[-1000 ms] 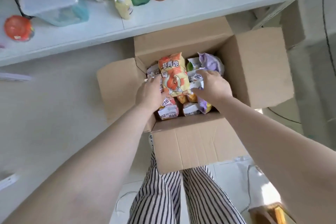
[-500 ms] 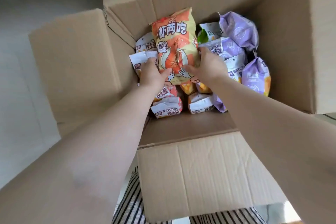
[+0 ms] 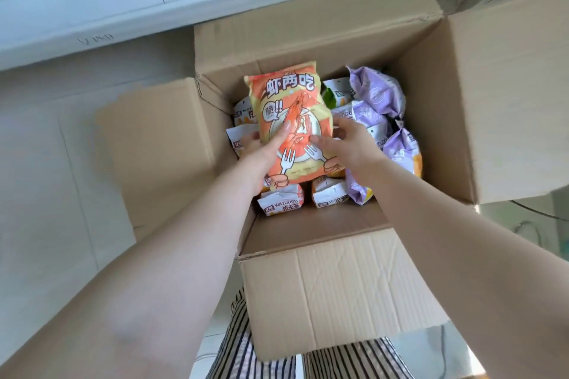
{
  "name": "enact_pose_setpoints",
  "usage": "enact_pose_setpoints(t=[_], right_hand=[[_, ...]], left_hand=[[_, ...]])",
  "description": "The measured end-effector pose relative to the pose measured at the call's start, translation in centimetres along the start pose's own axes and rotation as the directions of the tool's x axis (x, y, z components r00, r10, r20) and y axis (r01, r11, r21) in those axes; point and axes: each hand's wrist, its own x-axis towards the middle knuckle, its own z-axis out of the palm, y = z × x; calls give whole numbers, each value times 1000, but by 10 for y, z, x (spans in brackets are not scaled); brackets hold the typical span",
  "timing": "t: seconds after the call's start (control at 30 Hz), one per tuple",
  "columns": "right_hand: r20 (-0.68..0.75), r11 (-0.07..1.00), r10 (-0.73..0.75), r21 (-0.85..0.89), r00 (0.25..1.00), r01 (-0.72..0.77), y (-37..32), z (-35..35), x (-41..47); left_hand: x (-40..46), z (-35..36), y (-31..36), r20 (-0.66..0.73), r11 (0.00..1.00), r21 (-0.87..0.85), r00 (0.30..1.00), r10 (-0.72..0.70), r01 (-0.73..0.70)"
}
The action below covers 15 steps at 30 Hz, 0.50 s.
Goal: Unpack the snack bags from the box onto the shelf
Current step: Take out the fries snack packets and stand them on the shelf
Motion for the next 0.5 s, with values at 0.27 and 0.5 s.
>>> enact_pose_setpoints(t=[0.27, 0.5], right_hand=[[-88, 982, 162, 111, 983, -152, -2, -6, -40], [-691, 898, 254, -92, 677, -431, 45, -52, -46]], left_hand=[[-40, 4, 13, -180, 998, 42, 982, 53, -46], [-47, 28, -8, -213, 986, 143, 971, 110, -81]])
